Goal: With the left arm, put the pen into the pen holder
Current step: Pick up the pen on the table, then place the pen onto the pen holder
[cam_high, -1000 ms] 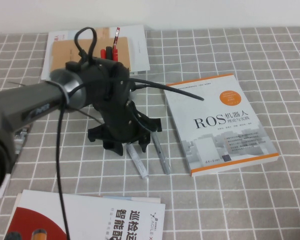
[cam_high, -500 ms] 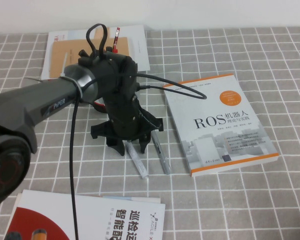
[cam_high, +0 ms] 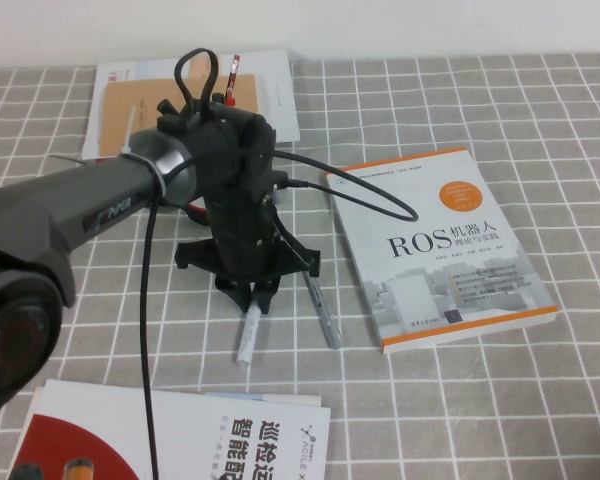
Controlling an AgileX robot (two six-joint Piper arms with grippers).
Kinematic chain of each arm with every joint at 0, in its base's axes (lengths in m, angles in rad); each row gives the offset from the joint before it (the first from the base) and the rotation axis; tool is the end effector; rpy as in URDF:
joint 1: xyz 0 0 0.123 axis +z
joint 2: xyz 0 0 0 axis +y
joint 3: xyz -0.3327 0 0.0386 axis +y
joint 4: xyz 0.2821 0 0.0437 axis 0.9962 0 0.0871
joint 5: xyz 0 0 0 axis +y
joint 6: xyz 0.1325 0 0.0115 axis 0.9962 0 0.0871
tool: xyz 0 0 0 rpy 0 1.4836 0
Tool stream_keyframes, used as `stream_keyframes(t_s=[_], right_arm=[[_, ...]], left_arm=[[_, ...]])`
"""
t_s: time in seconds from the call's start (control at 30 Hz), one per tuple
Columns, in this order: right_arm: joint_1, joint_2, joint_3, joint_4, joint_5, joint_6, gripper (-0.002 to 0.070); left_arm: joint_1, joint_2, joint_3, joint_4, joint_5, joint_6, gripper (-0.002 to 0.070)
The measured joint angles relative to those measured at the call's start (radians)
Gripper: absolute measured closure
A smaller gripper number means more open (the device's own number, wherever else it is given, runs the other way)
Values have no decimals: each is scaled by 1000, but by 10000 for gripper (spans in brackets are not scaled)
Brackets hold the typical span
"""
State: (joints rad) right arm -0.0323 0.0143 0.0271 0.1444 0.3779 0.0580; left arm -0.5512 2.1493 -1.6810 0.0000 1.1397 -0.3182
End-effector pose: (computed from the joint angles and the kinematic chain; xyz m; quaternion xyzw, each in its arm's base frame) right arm 0.0774 0.0046 0.1554 0.0758 0.8095 0.0680 0.5782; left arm 0.4193 -0.2578 0.1593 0.1162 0.9929 -0.0105 0.0227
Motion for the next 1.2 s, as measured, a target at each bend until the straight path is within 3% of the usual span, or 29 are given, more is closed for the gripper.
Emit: stream_keyframes(t_s=[0.3, 0.5, 0.73, 0.93, 1.1, 1.2], right_arm=[[0, 0, 0, 0, 0, 0, 691], [0, 0, 0, 0, 0, 0, 691], [0, 0, 0, 0, 0, 0, 691], [0, 0, 0, 0, 0, 0, 691], [0, 0, 0, 0, 0, 0, 691], [0, 0, 0, 0, 0, 0, 691]], left_arm=[[-77, -138, 26, 116, -30, 39, 566], [-157, -333, 121, 183, -177, 31, 566], [-165, -500, 294, 320, -345, -78, 566], [-89, -626, 470, 534, -611, -257, 566], [48, -649, 589, 587, -1024, -292, 566], [107, -628, 613, 588, -1168, -294, 566]])
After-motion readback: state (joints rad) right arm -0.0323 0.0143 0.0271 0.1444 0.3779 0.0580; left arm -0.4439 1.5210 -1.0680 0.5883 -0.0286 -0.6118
